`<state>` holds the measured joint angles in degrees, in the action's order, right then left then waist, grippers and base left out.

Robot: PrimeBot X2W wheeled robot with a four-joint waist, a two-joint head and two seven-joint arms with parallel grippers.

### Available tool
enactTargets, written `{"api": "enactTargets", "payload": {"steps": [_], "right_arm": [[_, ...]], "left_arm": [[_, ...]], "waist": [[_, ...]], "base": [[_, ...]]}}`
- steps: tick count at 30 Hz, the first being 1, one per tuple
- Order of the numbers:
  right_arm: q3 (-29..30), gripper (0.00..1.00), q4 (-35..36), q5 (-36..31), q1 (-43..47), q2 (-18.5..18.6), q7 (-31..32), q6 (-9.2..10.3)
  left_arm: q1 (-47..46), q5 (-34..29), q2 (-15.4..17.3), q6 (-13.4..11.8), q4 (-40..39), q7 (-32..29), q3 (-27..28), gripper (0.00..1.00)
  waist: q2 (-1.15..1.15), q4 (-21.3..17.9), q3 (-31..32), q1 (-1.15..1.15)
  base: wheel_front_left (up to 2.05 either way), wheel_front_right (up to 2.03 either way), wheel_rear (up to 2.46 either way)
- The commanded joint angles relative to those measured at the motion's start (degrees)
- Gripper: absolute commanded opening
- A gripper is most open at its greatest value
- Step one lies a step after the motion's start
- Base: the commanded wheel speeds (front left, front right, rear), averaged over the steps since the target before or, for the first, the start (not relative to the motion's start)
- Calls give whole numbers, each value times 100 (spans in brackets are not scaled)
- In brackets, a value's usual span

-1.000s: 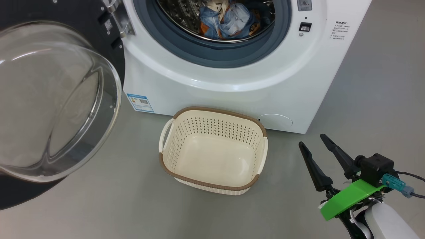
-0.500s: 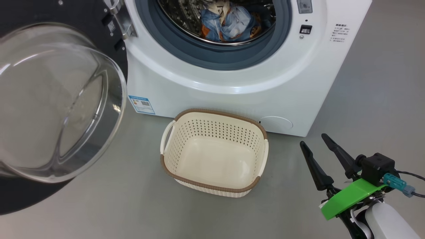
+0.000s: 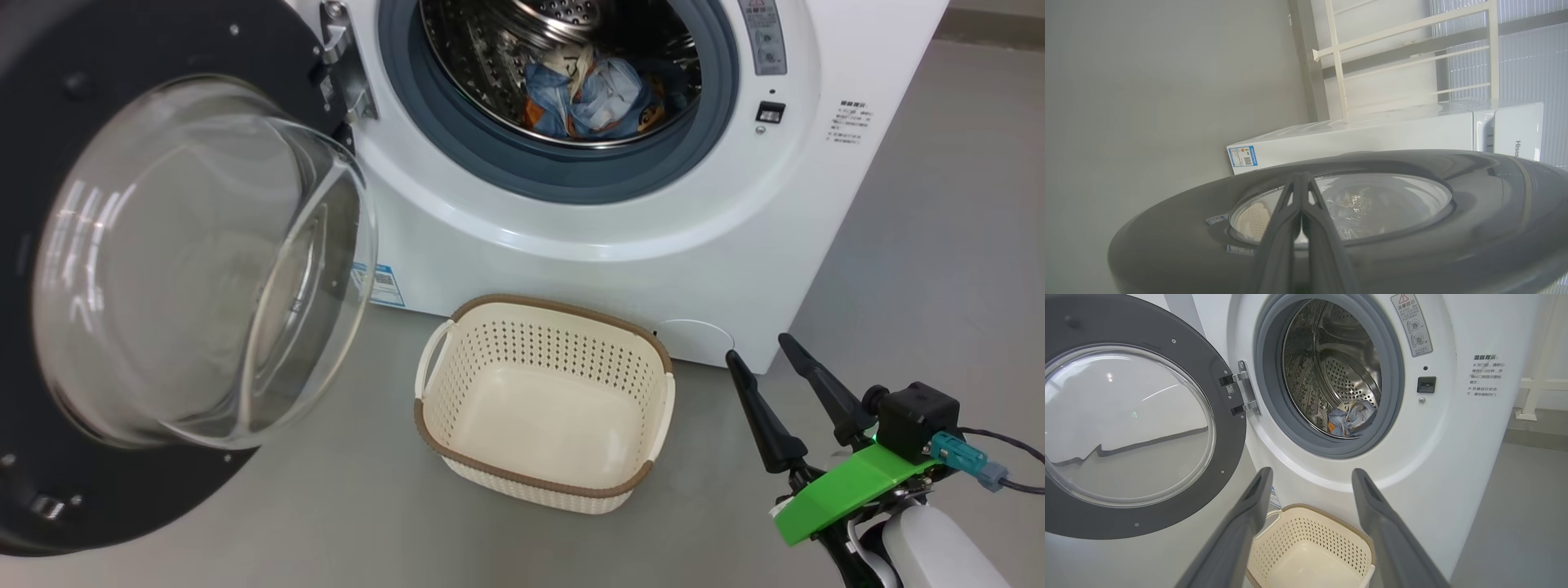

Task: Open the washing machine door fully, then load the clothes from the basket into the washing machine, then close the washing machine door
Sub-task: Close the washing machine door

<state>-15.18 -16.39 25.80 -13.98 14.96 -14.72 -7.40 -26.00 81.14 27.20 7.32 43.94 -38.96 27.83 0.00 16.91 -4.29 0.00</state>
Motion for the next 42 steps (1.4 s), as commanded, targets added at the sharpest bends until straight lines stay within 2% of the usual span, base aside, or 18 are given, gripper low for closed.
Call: {"api": "enactTargets", "payload": {"steps": [1,11,18,19,26,33,37,42], "right_arm": [[-74,100,122,61,64,-12,-28,-9],[-40,100,106,87,151,-153,-28,-9],[-33,100,114,112,257,-256,-28,-9],[-33,100,114,112,257,-256,-28,-9],[-36,100,124,132,298,-314,-28,-9],[-8,100,140,117,274,-319,-28,-9],[21,100,164,102,283,-317,-28,-9],[72,100,191,92,263,-329,-28,-9]], "left_arm": [[31,103,234,16,-277,-197,46,0],[617,569,-21,13,-1383,-1351,-146,0],[1189,831,-469,-162,-2612,-1975,-416,0],[1189,831,-469,-162,-2612,-1975,-416,0],[1694,871,-952,-456,-3888,-2164,-735,0],[1985,823,-1354,-695,-4879,-2228,-1108,0],[2013,733,-1603,-774,-5173,-2033,-1204,0],[1900,546,-1789,-706,-5176,-1828,-1361,0]], "waist": [[0,44,71,0],[0,69,233,0],[0,-25,376,0],[0,-25,376,0],[0,-247,451,0],[0,-678,450,0],[0,-1102,390,0],[0,-1556,316,0]], "base": [[0,0,0],[0,0,0],[0,0,0],[0,0,0],[0,0,0],[0,0,0],[0,0,0],[0,0,0]]}}
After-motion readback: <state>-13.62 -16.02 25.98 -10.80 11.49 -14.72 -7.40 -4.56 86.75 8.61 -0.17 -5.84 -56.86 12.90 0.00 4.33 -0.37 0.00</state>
